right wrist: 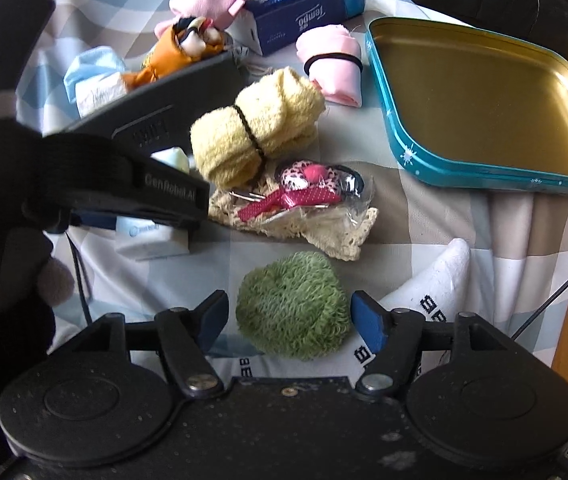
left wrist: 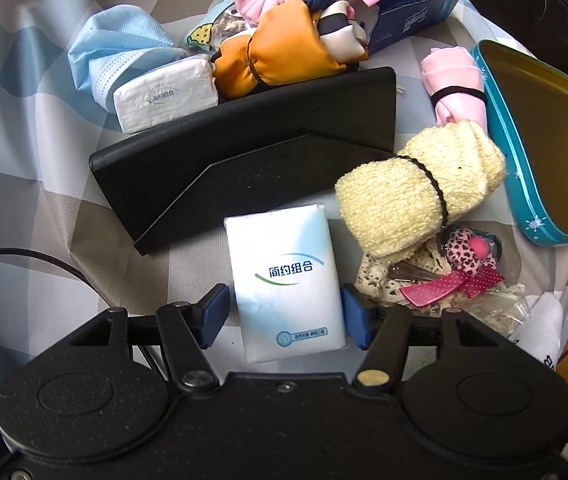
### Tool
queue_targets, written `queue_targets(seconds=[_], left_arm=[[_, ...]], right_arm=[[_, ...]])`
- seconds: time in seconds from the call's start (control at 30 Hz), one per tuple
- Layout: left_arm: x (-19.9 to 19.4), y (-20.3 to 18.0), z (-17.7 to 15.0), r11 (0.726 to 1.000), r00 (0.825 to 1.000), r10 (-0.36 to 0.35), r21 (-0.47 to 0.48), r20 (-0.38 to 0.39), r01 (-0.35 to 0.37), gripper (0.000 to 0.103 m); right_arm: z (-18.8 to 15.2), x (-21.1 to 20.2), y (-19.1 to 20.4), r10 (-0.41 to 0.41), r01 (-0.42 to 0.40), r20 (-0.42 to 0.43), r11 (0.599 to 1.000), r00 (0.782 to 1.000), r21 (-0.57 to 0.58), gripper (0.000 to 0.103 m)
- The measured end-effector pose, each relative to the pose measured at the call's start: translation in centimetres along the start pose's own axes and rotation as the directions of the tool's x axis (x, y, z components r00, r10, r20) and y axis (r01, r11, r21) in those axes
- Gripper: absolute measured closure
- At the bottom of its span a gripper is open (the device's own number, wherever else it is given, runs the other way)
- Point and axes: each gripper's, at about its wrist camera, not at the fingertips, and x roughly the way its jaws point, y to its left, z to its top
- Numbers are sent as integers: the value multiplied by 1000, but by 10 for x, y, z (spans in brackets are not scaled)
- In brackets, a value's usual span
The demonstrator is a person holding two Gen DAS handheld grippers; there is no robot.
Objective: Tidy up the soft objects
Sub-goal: 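Close the left gripper on the small white tissue pack and lift it, then lower the tissue pack into the gold tray and open left gripper while right releases the green ball there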
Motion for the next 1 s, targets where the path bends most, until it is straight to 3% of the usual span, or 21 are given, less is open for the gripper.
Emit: queue_targets(seconds=[0.13, 0.47, 0.6, 0.8, 1.0], left_arm=[[-1, 1, -2, 1000, 1000, -9, 1, 17, 9, 52], [-38, 1, -1, 999, 992, -27, -15, 122, 29, 54], [-56, -8, 5, 998, 986, -63, 3, 156, 63, 54], [-69, -25, 18, 995, 979, -100, 29, 180, 96, 54], [-79, -45, 28, 990, 973, -135, 54, 189, 127, 54]], right_arm=[[-1, -5, 1, -10, 10, 28, 1000, 1000, -6, 48], [18, -52, -7, 16, -20, 162, 999, 987, 26, 50], [37, -58, -32, -18, -10, 193, 990, 981, 143, 49], [61, -55, -86, -88, 16, 176, 926, 980, 376, 49], [80, -64, -120, -174, 56, 213, 882, 962, 468, 49]])
